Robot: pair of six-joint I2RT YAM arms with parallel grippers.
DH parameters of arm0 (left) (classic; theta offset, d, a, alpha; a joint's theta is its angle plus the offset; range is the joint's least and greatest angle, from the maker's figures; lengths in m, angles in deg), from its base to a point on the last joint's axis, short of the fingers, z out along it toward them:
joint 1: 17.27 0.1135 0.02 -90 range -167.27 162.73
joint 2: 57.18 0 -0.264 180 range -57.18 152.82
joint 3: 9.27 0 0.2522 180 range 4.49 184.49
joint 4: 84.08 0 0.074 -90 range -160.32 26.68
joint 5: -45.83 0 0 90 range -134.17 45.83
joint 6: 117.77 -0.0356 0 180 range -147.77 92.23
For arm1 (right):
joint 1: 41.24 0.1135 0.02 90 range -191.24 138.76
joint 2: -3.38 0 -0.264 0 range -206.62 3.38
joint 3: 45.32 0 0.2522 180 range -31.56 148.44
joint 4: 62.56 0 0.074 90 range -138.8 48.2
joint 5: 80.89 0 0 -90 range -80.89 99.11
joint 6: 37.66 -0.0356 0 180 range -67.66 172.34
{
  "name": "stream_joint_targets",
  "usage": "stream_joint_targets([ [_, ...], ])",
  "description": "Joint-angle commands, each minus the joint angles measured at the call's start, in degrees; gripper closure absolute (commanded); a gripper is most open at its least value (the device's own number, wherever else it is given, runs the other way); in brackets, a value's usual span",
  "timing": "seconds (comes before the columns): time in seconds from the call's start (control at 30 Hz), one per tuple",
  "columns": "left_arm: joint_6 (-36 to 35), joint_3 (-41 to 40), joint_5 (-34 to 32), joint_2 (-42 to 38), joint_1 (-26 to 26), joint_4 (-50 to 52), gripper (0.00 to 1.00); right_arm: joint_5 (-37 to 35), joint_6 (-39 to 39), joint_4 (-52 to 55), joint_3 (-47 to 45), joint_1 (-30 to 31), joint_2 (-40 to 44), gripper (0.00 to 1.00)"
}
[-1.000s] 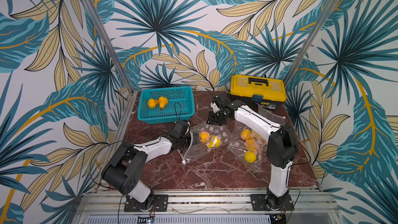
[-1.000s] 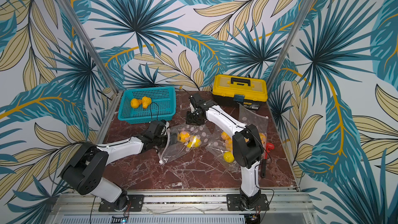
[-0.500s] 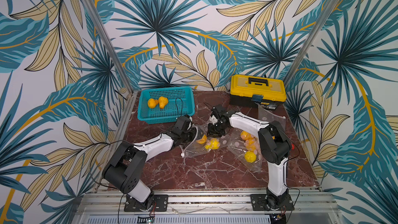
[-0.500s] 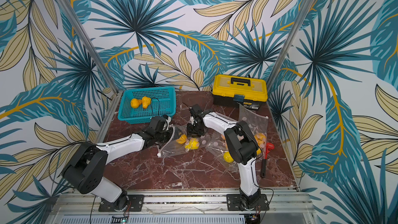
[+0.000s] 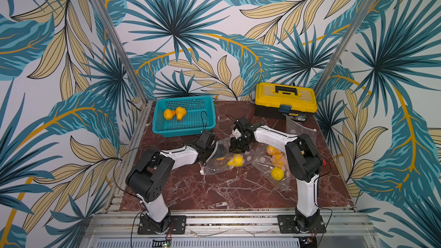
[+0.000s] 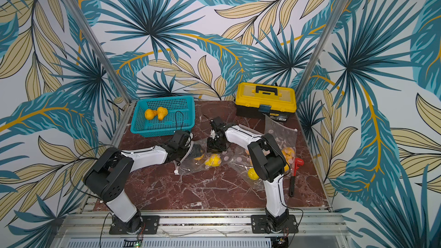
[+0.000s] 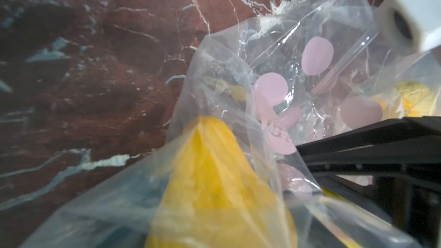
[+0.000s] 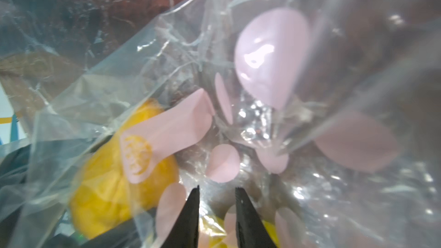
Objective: Open the zip-top bag and take out the pear
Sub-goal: Pick up the pear from the zipper food storage bag.
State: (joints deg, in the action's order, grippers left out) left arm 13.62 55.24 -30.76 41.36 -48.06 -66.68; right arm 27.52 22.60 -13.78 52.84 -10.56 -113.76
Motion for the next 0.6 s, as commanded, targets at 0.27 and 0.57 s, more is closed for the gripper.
stream_joint_targets([
  [0.27, -3.5, -0.8, -3.6, -7.7, -0.3, 8.4, 0.26, -7.7, 2.0, 5.7, -1.2, -3.3, -1.3, 0.73],
  [0.57, -6.9, 0.1, -10.1, -17.2, 0.6, 19.8, 0.25, -7.3, 2.3, 6.0, -1.3, -3.5, -0.7, 0.74],
])
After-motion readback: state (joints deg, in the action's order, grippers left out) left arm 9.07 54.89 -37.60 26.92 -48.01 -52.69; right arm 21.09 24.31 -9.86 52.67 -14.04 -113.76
